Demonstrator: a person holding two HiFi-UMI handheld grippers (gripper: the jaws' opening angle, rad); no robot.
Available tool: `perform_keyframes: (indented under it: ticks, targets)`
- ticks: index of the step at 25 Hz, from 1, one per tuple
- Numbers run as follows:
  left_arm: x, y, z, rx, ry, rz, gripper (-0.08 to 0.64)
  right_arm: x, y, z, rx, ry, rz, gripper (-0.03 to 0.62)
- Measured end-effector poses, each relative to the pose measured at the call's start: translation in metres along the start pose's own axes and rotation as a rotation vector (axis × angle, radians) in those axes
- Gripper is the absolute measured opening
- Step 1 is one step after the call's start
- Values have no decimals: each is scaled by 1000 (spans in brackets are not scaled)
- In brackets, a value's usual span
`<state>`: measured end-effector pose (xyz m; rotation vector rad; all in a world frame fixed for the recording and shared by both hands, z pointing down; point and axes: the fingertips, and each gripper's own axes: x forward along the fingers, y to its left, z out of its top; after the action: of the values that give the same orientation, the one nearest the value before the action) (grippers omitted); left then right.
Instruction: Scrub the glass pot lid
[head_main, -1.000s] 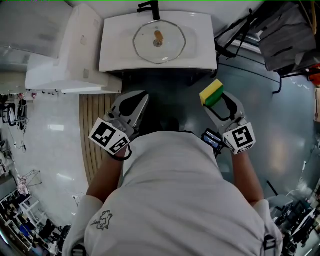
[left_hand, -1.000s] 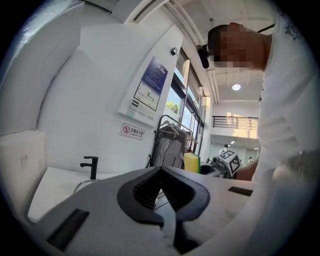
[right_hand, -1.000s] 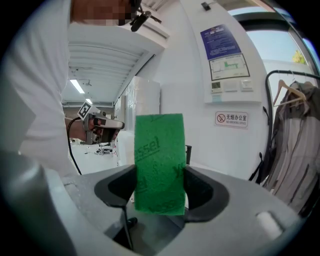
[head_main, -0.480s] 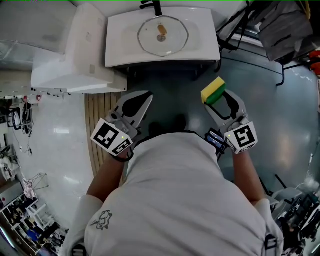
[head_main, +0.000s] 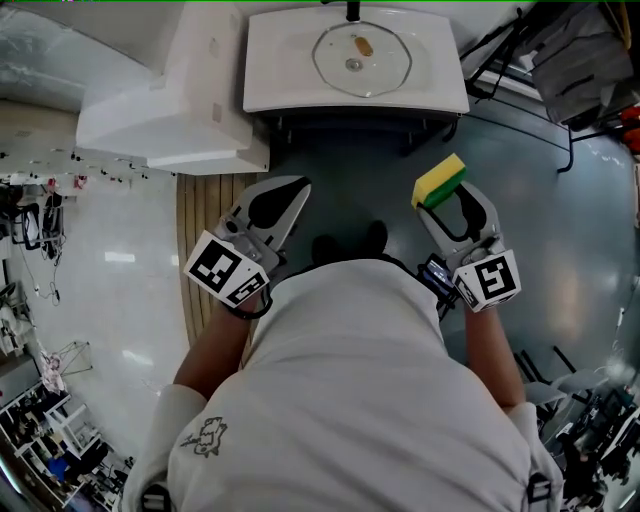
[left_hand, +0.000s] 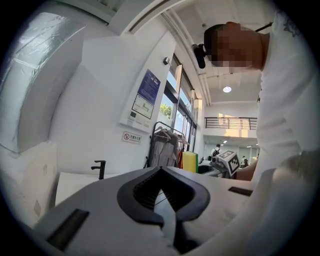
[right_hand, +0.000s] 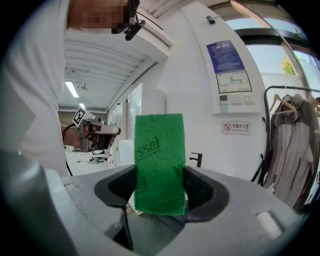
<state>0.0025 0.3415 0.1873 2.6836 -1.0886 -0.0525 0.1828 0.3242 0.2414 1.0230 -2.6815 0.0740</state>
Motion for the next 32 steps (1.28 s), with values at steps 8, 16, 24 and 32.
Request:
perform_keyframes:
  ticks: [8,16,24,32]
  targets:
    - [-72,25,1,2,-18,18,-2,29,63,11,9,-21,-4,291]
    - [-96,29,4,-1,-33,6,-2,43,95,19,24,-41,1,290]
    - [-104,35,4,-8,-39,-7,-2,48,103,21,35,-35,-11,290]
    - [-108,31,3,-5,-41,-18,-2,40,106,23,45,-37,-29,290]
